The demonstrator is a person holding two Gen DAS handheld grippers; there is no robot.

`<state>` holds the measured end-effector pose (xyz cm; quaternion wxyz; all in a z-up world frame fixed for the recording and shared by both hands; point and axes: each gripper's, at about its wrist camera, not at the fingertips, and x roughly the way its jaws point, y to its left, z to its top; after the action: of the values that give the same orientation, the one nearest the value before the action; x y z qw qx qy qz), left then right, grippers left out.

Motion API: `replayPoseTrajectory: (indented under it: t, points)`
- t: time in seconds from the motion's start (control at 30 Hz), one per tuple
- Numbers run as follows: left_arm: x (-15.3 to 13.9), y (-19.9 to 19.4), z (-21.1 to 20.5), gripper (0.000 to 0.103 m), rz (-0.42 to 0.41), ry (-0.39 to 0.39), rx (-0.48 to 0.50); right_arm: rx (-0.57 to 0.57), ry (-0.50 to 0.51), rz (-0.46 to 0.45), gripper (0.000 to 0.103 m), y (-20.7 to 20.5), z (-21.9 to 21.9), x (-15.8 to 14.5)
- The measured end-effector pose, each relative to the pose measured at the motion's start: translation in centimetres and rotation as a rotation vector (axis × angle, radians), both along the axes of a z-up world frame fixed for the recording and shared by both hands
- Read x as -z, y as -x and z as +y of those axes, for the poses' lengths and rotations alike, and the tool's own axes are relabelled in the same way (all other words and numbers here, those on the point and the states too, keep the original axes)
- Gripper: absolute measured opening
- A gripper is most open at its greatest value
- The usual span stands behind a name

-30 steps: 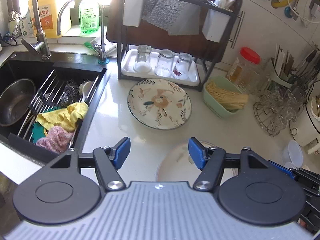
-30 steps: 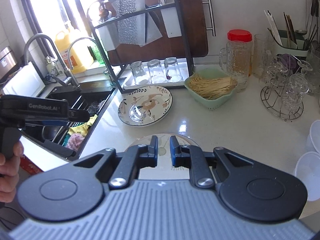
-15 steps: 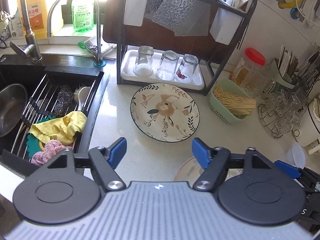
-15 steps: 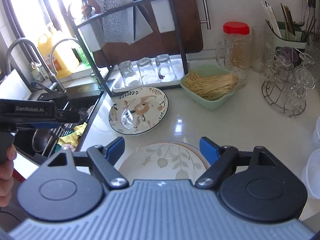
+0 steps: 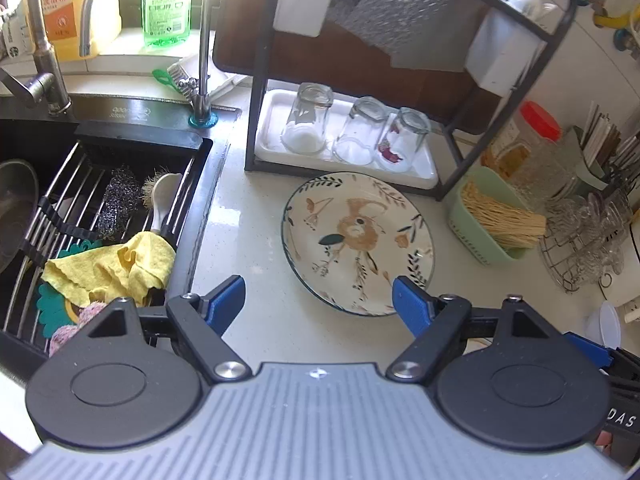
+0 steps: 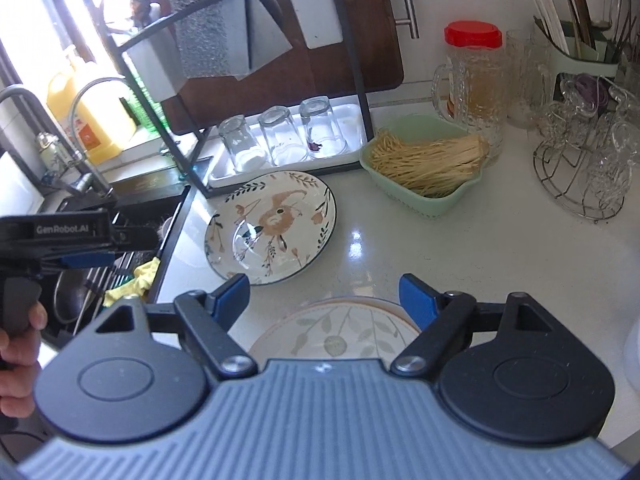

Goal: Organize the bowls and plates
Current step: 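Close both grippers on the rim of the bird-pattern plate, then lift the bird-pattern plate with both grippers and carry it toward the stacked plates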

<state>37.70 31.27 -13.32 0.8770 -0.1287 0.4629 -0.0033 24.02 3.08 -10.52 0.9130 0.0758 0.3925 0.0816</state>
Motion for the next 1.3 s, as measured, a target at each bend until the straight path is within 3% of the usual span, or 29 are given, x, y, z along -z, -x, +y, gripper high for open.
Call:
replayPoseTrajectory:
  t: [0.13,0.3,0.4,0.7,0.8,0.97,1.1,1.3]
  points:
    - [1.4,-1.7,0.9,0.084,0.009,0.017,0.017,0.013,-0.02,0.01,0.082,-1.4,0.7,0.5]
    - [3.2,-4.0,1.6,0.084,0.026,0.041,0.04,0.021,-0.019,0.041,0.073,-3.6,2.0,1.1]
    - [4.2,-5.5,2.0,0.083,0.037,0.062,0.053,0.018,-0.009,0.068,0.061,-5.0,2.8,1.7]
    - [6.9,-9.8,3.2,0.082,0.082,0.107,0.079,0.032,0.007,0.161,0.048,-10.2,4.1,4.5]
    - [7.9,-11.6,3.6,0.078,0.11,0.147,0.092,0.036,0.008,0.187,0.044,-12.2,4.4,5.5]
    - [8.4,-13.8,3.2,0.074,0.103,0.148,0.138,0.078,-0.006,0.236,0.039,-14.6,4.1,6.7]
    - [9.2,-14.9,2.7,0.063,0.117,0.153,0.168,0.087,0.0,0.254,0.039,-15.6,3.9,7.6]
    - [9.6,-15.4,3.0,0.053,0.097,0.134,0.169,0.093,-0.016,0.287,0.025,-16.5,3.4,9.2]
